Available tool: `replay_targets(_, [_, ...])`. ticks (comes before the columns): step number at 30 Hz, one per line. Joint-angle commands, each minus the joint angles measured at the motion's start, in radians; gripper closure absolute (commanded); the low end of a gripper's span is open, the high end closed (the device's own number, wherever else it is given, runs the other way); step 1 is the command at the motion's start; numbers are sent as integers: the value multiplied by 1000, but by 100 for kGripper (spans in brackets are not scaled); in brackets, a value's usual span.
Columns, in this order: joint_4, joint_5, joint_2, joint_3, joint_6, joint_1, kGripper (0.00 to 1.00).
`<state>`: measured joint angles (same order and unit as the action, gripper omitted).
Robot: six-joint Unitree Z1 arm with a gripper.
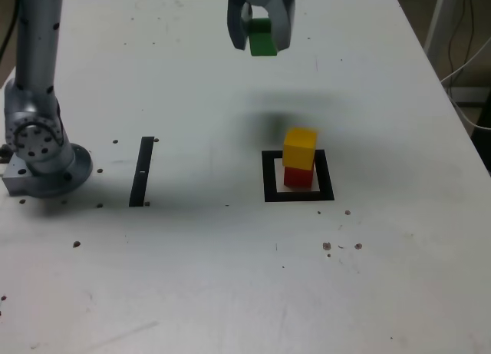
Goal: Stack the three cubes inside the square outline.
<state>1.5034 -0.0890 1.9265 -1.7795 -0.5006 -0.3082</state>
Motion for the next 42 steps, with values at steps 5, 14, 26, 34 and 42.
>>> replay_targets(5, [22, 15, -26, 11, 85, 124, 76])
replay_targets(14, [34, 62, -21, 17, 189, 257, 76])
replay_targets(26, [45, 100, 38, -27, 265, 361, 76])
replay_targets(34, [67, 119, 101, -89, 280, 406, 76])
replay_targets(42, [66, 125, 122, -100, 289, 420, 76])
